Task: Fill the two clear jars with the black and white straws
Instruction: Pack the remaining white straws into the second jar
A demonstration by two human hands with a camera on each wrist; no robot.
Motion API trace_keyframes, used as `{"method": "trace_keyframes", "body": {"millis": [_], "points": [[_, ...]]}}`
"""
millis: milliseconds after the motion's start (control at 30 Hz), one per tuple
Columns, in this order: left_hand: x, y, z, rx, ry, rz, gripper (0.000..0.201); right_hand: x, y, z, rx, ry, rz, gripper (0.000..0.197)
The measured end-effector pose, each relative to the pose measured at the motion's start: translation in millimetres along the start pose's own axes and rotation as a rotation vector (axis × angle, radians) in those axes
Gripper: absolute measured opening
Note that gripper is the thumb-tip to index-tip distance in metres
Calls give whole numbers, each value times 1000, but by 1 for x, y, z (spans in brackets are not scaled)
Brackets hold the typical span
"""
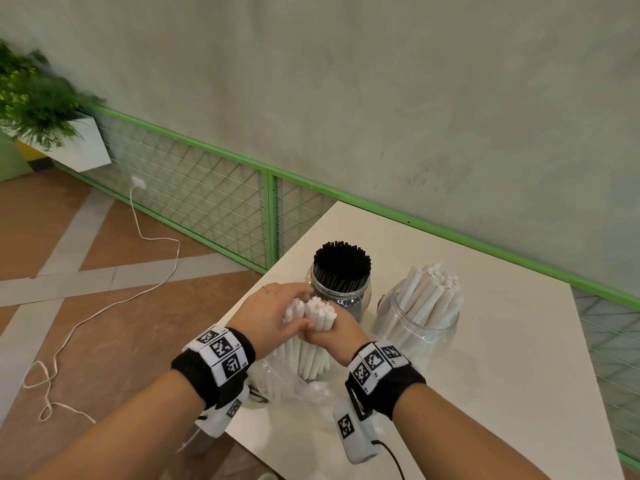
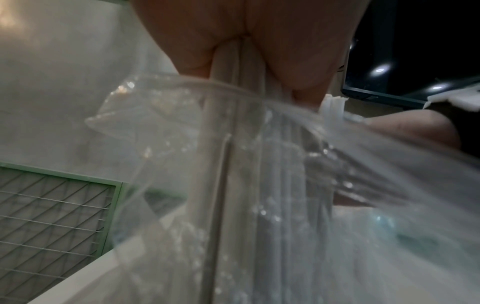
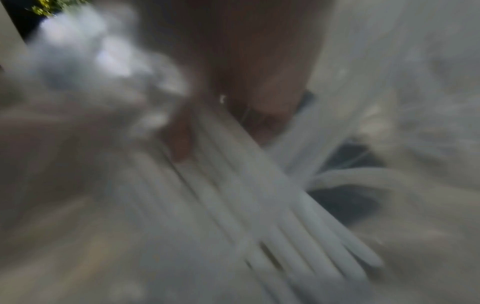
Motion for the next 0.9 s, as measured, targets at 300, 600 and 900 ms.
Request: {"method": "trace_keyframes", "body": {"millis": [300,600,900], "points": [[0,4,-1,-70,33,-55,41,-9,-14,5,-162,-12,-119,24],[1,-2,1,-66,9,-78,18,3,-28,16,-267,-48,-173,6],[-2,-2,-1,-49,25,-110,10,72,-68,34,-420,-220,-347,11]]}}
Point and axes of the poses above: each hand's wrist, its own z-axis away from the middle knuckle, its own y-axis out of the palm, x = y × z, the point moved 3 cm from there along -z, towards the middle knuckle, and after that the axes turned 15 degrees about -z, right-handed, at the moved point
